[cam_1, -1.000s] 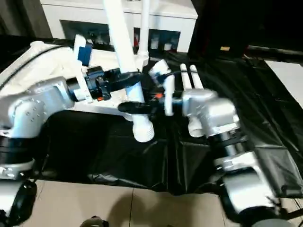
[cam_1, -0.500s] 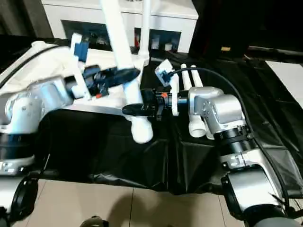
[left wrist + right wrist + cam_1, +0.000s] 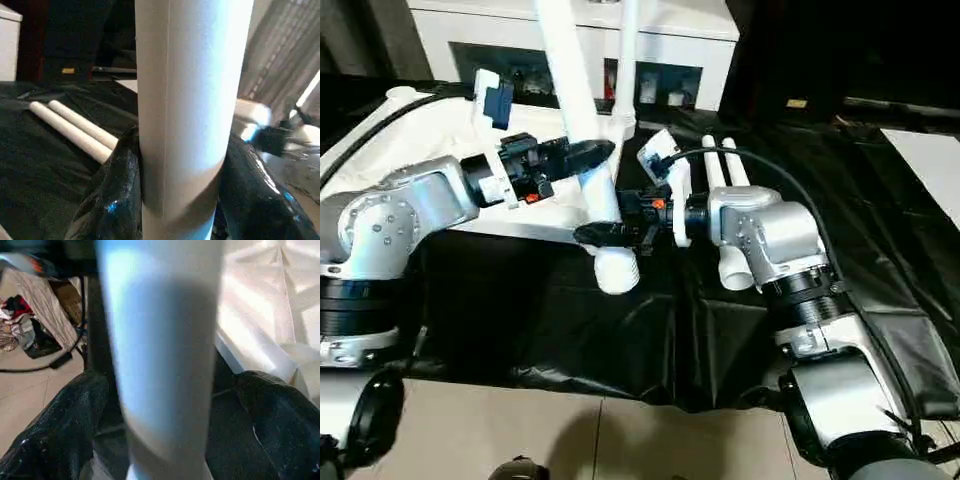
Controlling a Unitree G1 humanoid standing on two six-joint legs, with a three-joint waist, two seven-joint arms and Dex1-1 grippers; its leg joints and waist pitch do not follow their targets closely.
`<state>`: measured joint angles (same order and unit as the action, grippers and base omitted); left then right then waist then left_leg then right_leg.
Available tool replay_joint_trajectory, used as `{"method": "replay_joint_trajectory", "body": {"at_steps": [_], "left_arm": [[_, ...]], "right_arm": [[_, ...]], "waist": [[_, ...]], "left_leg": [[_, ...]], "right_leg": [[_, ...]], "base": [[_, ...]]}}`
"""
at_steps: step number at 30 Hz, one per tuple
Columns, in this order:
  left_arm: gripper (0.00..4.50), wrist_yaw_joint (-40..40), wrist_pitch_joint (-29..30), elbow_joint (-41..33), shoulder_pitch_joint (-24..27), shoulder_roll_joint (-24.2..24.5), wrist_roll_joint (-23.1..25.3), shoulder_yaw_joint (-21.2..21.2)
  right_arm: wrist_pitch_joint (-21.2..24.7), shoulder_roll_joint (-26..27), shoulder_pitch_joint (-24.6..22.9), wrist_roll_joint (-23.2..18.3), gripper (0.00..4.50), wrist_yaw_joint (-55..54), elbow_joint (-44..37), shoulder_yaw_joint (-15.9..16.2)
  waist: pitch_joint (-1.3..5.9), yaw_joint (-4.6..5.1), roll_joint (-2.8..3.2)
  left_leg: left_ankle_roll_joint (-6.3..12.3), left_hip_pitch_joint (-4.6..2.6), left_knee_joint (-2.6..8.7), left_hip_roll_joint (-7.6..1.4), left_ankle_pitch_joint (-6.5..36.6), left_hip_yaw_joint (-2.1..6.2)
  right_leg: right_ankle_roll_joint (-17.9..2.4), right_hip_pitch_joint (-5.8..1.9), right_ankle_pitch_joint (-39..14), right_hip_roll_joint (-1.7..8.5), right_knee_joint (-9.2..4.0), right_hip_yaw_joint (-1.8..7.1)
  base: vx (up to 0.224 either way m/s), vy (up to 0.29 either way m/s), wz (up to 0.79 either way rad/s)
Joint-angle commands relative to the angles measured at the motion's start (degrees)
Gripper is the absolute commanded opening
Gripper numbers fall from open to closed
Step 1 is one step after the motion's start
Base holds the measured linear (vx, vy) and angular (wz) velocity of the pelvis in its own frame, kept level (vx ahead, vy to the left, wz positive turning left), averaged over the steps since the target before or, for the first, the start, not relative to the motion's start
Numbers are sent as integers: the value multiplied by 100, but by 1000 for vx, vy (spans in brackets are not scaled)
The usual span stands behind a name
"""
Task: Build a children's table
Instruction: Pick table leg
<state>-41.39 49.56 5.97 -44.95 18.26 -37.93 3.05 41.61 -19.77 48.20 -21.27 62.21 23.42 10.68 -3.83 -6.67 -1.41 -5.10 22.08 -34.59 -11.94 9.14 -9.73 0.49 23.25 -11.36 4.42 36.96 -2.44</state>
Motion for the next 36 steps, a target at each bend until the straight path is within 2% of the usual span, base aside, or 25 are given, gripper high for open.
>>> {"method": "replay_joint_trajectory", "body": {"at_steps": [1, 4, 7, 9, 12, 13, 16, 19, 30, 31, 33, 36], "left_arm": [[181, -167, -84, -199, -11, 65, 65, -164], [181, -362, -125, -325, -6, 128, 58, -263], [181, -460, -182, -320, -19, 176, 99, -343], [181, -509, -217, -289, -37, 197, 131, -379], [181, -557, -240, -258, -64, 212, 169, -400], [181, -558, -240, -257, -66, 212, 170, -401], [181, -620, -274, -218, -94, 239, 202, -421], [181, -641, -293, -213, -87, 253, 200, -434], [181, -722, -340, -103, -142, 235, 251, -433], [181, -718, -337, -98, -148, 234, 240, -418], [181, -714, -332, -98, -151, 234, 229, -405], [181, -742, -348, -82, -140, 244, 243, -407]], "right_arm": [[-68, -12, 172, 102, 450, -33, 68, 26], [-16, 14, 196, 99, 450, 34, 116, 60], [0, 15, 197, 97, 450, 104, 100, 93], [39, 9, 201, 62, 450, 184, 80, 116], [89, -24, 193, 53, 450, 327, 39, 176], [91, -25, 192, 54, 416, 333, 37, 179], [149, -53, 159, 42, 413, 452, -29, 225], [179, -63, 127, 30, 375, 468, -81, 241], [220, -85, 13, 87, 282, 567, -166, 316], [228, -91, -15, 91, 275, 564, -196, 332], [239, -96, -38, 94, 244, 561, -226, 347], [255, -104, -64, 93, 233, 552, -260, 351]], "waist": [[485, -16, -7], [484, -10, 1], [481, -8, -20], [478, -8, 1], [478, -13, -4], [479, -14, -2], [483, -14, 6], [483, -12, 11], [487, -13, 20], [488, -17, 35], [490, -18, 28], [489, -18, 32]], "left_leg": [[-107, -98, 358, -42, 801, -29], [-94, -95, 358, -40, 795, -27], [-80, -94, 359, -40, 780, -31], [-87, -99, 362, -40, 814, -29], [-105, -103, 364, -47, 846, -29], [-108, -100, 362, -44, 844, -29], [-100, -98, 357, -40, 805, -29], [-95, -100, 357, -43, 810, -27], [-125, -98, 358, -41, 852, -22], [-123, -106, 356, -43, 853, -21], [-117, -103, 355, -42, 838, -24], [-123, -106, 357, -40, 878, -23]], "right_leg": [[-1384, -332, -214, 259, -358, 166], [-1393, -337, -181, 261, -355, 165], [-1393, -338, -146, 257, -352, 165], [-1377, -331, -209, 256, -357, 166], [-1365, -330, -237, 258, -358, 169], [-1363, -333, -228, 258, -359, 169], [-1383, -334, -160, 258, -353, 170], [-1409, -332, -120, 253, -346, 168], [-1429, -341, -111, 257, -347, 166], [-1433, -336, -103, 257, -344, 167], [-1438, -340, -61, 256, -343, 169], [-1449, -337, -84, 250, -348, 164]], "base": [[0, 0, 0], [0, 0, 0], [0, 0, 0], [0, 0, 0], [0, 0, 0], [0, 0, 0], [0, 0, 0], [0, 0, 0], [0, 0, 0], [0, 0, 0], [0, 0, 0], [0, 0, 0]]}}
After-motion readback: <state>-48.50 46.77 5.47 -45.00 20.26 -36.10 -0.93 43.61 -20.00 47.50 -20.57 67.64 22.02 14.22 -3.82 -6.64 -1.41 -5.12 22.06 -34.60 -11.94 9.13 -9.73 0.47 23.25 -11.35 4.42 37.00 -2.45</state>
